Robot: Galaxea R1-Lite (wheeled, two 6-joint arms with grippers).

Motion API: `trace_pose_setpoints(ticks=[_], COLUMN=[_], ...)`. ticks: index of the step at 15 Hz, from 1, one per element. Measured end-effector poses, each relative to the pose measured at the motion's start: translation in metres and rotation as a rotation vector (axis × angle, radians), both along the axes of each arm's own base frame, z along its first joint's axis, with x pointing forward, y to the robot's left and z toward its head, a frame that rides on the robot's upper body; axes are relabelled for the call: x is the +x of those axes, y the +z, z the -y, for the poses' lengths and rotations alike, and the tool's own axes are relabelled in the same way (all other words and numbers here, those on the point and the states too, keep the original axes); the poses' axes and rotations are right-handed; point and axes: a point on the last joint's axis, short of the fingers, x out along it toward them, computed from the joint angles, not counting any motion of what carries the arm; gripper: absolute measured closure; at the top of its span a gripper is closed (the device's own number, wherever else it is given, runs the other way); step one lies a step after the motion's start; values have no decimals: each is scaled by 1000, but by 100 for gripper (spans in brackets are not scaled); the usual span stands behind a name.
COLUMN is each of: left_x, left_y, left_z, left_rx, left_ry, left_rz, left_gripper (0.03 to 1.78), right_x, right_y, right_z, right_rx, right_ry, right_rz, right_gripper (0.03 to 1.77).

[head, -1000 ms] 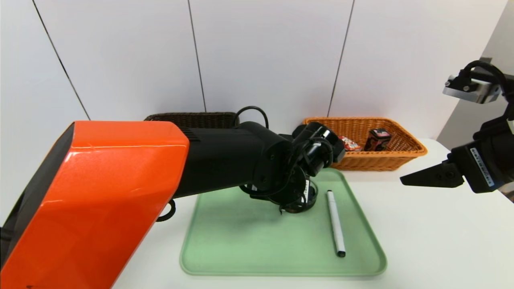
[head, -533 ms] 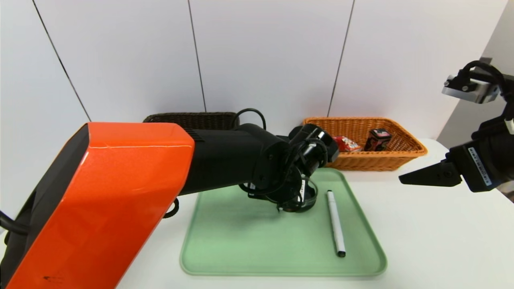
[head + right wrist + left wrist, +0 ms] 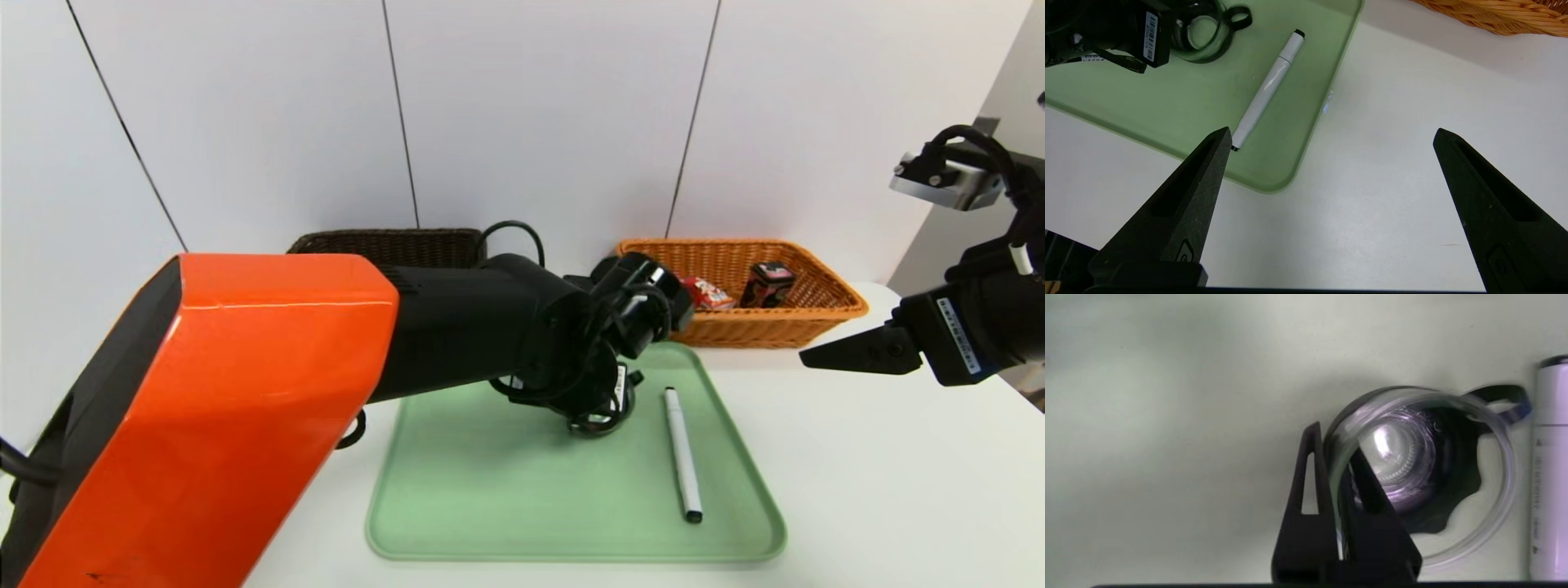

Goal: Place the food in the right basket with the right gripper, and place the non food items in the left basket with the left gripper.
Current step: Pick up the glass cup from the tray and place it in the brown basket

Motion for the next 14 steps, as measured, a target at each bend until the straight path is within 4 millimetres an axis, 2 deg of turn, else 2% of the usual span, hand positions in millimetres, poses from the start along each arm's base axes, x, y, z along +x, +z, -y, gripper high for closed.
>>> trace_pose_setpoints(ticks=[2,5,11,14], left_x=[-1,-5,-25,-28], left_y=[1,15,71,101], left_z=[-2,-7,-36,-66], left_rx=[7,-4,-51,-40], left_ry=[1,-3,1,17], left_rz=[-5,8,62,102], left_gripper=[170,170,170,170], right_x=[0,1,1,0], right_y=[0,0,1,1], right_z=[0,0,0,1], right_rx=[0,1,0,1], right_ry=[1,0,-4,-7], right_rz=[1,0,4,7], right_gripper=[9,9,9,9])
